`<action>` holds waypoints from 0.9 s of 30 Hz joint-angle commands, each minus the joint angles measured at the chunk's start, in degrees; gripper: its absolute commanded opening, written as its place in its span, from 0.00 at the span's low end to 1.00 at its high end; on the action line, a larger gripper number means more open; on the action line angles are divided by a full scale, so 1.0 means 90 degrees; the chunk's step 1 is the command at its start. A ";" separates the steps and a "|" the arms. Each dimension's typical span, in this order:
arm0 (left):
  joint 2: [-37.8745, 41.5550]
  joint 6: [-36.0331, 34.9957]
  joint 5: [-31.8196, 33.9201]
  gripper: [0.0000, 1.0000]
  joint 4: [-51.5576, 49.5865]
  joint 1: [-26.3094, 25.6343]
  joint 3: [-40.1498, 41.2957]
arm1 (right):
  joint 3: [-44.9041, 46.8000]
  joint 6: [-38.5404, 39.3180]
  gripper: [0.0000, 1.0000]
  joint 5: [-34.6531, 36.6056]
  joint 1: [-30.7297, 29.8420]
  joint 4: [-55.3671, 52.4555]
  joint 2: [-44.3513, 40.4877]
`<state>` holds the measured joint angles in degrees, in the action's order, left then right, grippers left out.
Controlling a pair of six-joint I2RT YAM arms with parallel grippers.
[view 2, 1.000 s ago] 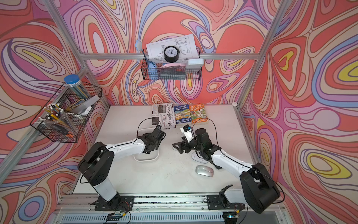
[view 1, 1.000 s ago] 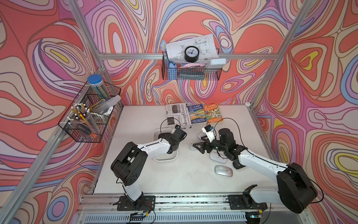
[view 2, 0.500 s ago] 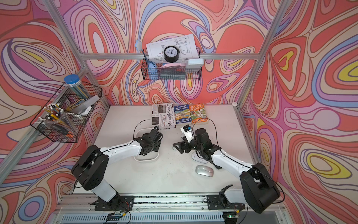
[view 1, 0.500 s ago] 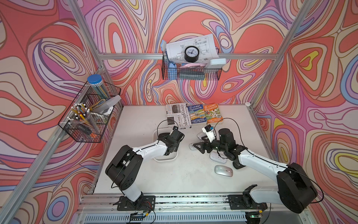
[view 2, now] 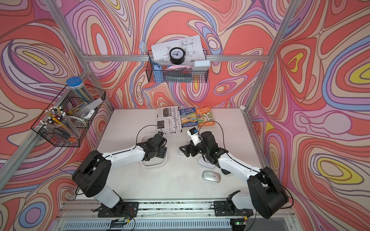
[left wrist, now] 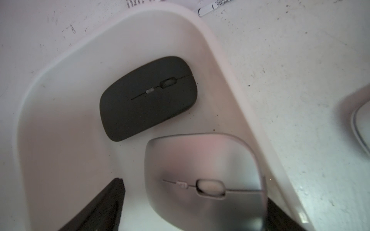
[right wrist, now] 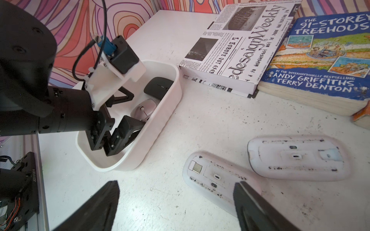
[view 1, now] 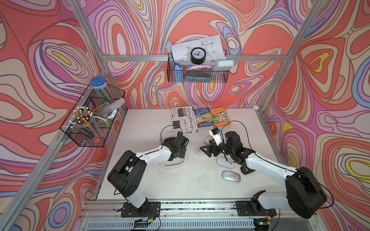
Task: Put the mouse in the storage box
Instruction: Place the mouse in the storage box, then pick up the mouse from the center of the board.
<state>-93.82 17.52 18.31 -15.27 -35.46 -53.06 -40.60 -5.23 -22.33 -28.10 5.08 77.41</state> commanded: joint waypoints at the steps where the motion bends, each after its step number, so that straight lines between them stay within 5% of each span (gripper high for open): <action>1: 0.0339 0.0132 -0.0260 0.91 -0.0037 0.0119 0.0123 | -0.0181 -0.0066 0.91 0.0104 -0.0030 -0.0129 0.0080; 27: 0.0589 0.0622 -0.1535 0.98 0.0208 0.0663 0.0334 | -0.1040 -0.0763 0.98 0.1326 -0.0023 -0.1177 0.0703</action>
<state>-89.14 22.55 5.93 -13.80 -29.89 -48.60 -47.77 -11.03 -12.45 -28.10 -4.19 82.83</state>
